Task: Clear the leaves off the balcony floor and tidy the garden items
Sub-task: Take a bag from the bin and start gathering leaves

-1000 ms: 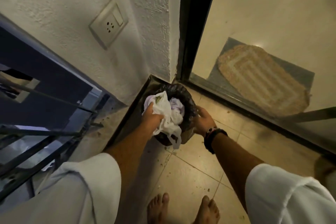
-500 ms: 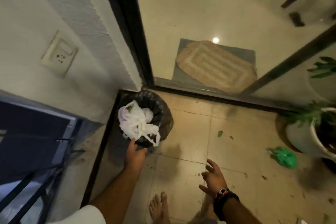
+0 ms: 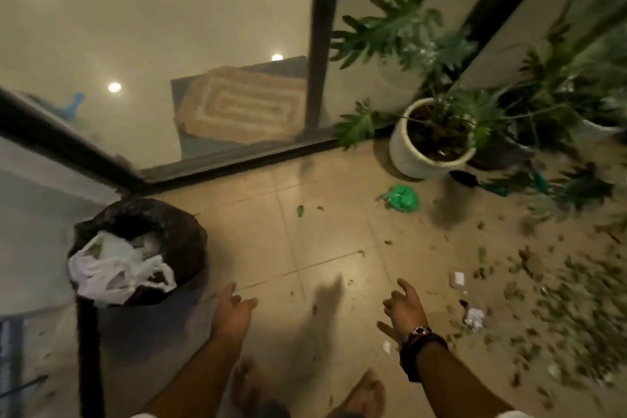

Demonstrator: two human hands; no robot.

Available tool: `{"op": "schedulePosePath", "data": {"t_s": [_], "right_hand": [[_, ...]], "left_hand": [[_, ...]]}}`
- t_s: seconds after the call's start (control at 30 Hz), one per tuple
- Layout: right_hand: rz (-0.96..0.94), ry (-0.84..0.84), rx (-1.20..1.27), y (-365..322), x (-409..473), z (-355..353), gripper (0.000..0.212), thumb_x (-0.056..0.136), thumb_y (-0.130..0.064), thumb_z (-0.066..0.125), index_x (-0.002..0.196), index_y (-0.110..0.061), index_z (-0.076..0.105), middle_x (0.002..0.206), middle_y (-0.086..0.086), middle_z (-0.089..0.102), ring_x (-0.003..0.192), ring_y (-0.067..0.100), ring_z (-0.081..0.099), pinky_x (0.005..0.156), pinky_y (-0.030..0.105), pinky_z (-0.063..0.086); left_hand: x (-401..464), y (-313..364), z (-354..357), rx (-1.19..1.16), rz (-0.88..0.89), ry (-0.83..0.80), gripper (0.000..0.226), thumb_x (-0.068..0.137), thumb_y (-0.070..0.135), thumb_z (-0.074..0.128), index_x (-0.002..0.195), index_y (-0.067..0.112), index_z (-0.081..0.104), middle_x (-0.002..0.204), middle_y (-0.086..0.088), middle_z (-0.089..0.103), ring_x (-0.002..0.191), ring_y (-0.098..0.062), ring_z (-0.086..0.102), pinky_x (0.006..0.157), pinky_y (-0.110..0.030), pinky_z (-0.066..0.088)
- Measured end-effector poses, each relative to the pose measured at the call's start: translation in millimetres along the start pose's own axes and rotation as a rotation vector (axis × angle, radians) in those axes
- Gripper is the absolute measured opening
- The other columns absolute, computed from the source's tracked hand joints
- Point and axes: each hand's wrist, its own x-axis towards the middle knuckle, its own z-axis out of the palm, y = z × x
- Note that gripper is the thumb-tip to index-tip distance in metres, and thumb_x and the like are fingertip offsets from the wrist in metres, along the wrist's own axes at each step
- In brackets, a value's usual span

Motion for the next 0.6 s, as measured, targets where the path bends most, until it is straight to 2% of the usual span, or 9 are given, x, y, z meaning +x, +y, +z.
{"op": "schedulePosePath", "data": {"t_s": [0.07,0.13,0.23,0.33,0.43,0.53,0.57,0.6], "right_hand": [[-0.010,-0.001,0.056,-12,2,-32,0.048,0.093,0.014,0.041,0.126,-0.021,0.050,0.150,0.012,0.035,0.135,0.031,0.039,0.110,0.053,0.035],[-0.007,0.031,0.147,-19,7,-60,0.056,0.094,0.012,0.041,0.138,-0.021,0.039,0.148,0.014,0.038,0.132,0.033,0.041,0.107,0.053,0.038],[0.017,0.101,0.261,-30,13,-102,0.059,0.095,0.008,0.040,0.144,-0.026,0.035,0.145,0.015,0.041,0.124,0.035,0.048,0.087,0.048,0.048],[0.039,0.129,0.381,-42,26,-134,0.059,0.096,0.007,0.039,0.145,-0.027,0.036,0.145,0.011,0.041,0.113,0.029,0.050,0.077,0.041,0.047],[0.042,0.149,0.437,-49,54,-159,0.058,0.096,0.007,0.039,0.142,-0.027,0.036,0.138,0.009,0.043,0.106,0.025,0.050,0.084,0.045,0.045],[0.011,0.104,0.370,-51,84,-181,0.056,0.095,0.007,0.041,0.138,-0.028,0.034,0.134,0.016,0.049,0.109,0.030,0.052,0.100,0.049,0.044],[0.027,0.132,0.392,-50,92,-188,0.052,0.096,0.005,0.041,0.135,-0.028,0.037,0.130,0.017,0.051,0.102,0.029,0.055,0.099,0.052,0.045],[0.049,0.159,0.437,-52,96,-194,0.050,0.097,0.005,0.038,0.133,-0.029,0.039,0.124,0.015,0.053,0.094,0.025,0.055,0.091,0.052,0.049]], "left_hand": [[-21,13,38,0.047,0.029,-0.056,0.066,0.089,0.001,0.064,0.148,0.017,0.038,0.136,-0.019,0.051,0.115,-0.040,0.054,0.092,-0.049,0.049],[-38,24,72,0.086,0.039,-0.116,0.068,0.091,0.003,0.063,0.150,0.020,0.035,0.142,-0.017,0.047,0.120,-0.037,0.052,0.097,-0.049,0.048],[-62,45,125,0.156,0.047,-0.181,0.068,0.092,0.005,0.062,0.151,0.023,0.032,0.148,-0.015,0.043,0.128,-0.037,0.047,0.105,-0.055,0.043],[-73,59,174,0.239,0.070,-0.260,0.067,0.093,0.005,0.061,0.151,0.022,0.032,0.149,-0.016,0.041,0.129,-0.037,0.047,0.107,-0.055,0.042],[-72,66,224,0.330,0.111,-0.325,0.066,0.093,0.007,0.061,0.151,0.022,0.033,0.147,-0.016,0.043,0.128,-0.037,0.048,0.106,-0.055,0.042],[-63,74,268,0.442,0.133,-0.375,0.068,0.093,0.011,0.063,0.151,0.024,0.031,0.146,-0.015,0.045,0.126,-0.035,0.049,0.106,-0.053,0.043],[-57,78,284,0.476,0.145,-0.380,0.068,0.093,0.011,0.063,0.151,0.025,0.031,0.146,-0.016,0.045,0.125,-0.035,0.050,0.105,-0.052,0.044],[-52,83,297,0.511,0.150,-0.379,0.068,0.093,0.011,0.063,0.151,0.025,0.032,0.145,-0.016,0.046,0.123,-0.035,0.051,0.103,-0.050,0.046]]}}
